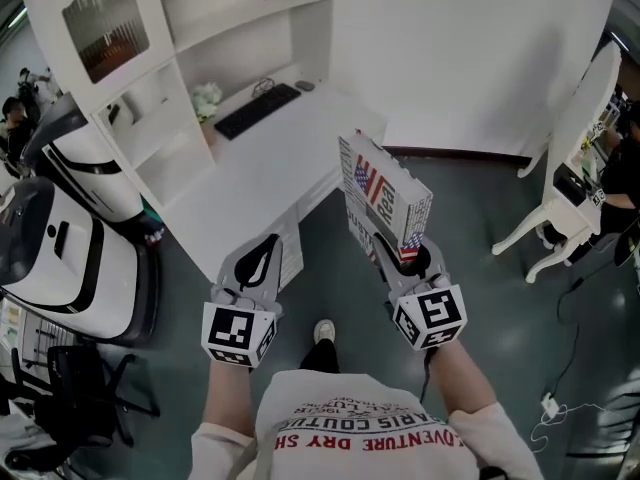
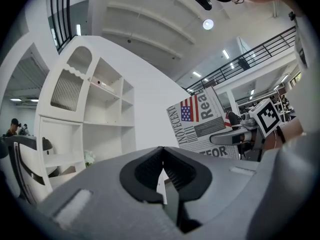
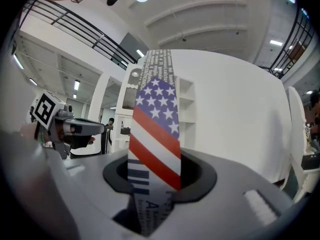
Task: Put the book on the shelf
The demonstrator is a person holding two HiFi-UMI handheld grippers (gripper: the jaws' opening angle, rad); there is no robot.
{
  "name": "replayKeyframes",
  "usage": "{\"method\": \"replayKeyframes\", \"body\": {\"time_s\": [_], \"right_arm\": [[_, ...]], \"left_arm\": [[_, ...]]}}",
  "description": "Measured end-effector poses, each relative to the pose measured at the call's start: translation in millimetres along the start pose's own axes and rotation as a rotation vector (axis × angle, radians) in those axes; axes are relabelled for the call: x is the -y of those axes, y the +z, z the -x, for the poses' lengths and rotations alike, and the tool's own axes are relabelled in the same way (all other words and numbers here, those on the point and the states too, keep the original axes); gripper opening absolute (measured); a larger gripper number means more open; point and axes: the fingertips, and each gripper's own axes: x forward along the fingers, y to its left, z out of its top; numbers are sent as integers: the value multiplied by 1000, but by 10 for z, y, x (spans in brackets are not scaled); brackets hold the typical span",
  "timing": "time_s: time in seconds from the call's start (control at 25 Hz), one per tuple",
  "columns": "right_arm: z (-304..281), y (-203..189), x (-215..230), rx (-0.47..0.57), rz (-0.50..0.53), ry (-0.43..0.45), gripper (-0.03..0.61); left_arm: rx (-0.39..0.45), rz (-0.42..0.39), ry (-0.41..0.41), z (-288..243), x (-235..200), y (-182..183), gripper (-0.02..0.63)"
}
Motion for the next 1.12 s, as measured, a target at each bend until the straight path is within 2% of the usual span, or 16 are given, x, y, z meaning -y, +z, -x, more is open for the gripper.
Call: {"method": "replayKeyframes", "body": {"time_s": [0.32,0.52,0.72,0.88,1.12], "right_arm": [[-1447,176,676,-8,5,2,153],[-2251,251,888,-8,0,40,153],[-3049,320,869,2,-6,133,153],[-3422,349,910,54,27,215,153],[-4275,634,743,115,16,409,153]], "left_arm": [[29,-12,0,-1312,-853,134,5],[36,-25,35,-1807,-1329,179,5],[8,-24,154,-2039,-1944,127,5],[3,-39,241,-2164,-2110,57,5],[-4,-85,424,-2292,-2668,207,5]]}}
